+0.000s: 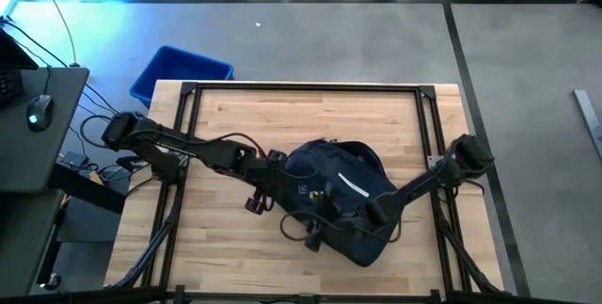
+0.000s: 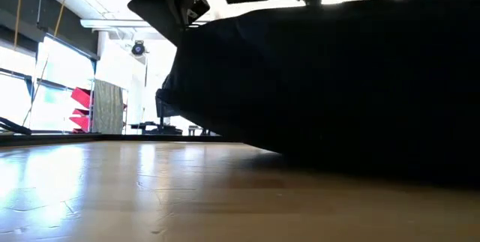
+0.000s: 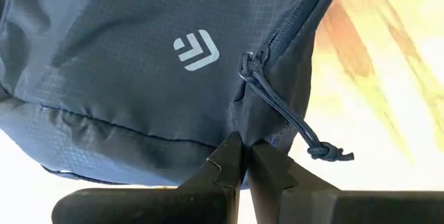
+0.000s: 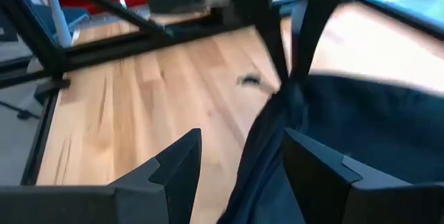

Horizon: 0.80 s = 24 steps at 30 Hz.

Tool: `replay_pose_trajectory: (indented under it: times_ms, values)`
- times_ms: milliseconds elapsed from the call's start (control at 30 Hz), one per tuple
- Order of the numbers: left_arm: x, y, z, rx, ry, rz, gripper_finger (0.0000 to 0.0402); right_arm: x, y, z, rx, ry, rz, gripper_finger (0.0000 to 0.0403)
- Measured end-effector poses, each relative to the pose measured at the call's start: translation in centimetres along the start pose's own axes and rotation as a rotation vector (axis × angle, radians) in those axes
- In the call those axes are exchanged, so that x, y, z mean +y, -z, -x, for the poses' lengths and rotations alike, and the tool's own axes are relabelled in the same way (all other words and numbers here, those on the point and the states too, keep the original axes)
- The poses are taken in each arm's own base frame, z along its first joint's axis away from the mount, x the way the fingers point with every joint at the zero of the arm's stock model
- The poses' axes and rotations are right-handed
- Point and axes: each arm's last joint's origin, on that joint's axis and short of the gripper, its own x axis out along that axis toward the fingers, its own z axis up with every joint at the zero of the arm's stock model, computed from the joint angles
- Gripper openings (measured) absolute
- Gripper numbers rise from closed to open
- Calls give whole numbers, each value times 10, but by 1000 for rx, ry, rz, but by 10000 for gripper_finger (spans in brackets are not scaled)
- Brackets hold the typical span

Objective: Unpack backpack
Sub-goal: Close the blue backpack

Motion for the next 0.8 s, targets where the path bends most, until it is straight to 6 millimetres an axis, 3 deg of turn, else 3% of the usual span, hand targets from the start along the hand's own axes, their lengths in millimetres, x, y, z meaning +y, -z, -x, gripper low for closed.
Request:
replay_pose_trajectory:
  times_ms: [233, 400, 800]
  values:
    - [-8, -3, 1, -15, 10, -9, 0, -28, -14, -25, 21, 6, 32, 181]
    - [-10, -4, 1, -26, 11, -12, 0, -45, -21, -39, 91, -129, 95, 169]
    - [-9, -5, 1, -25, -17, 7, 0, -50, -18, -47, 164, -289, 162, 68]
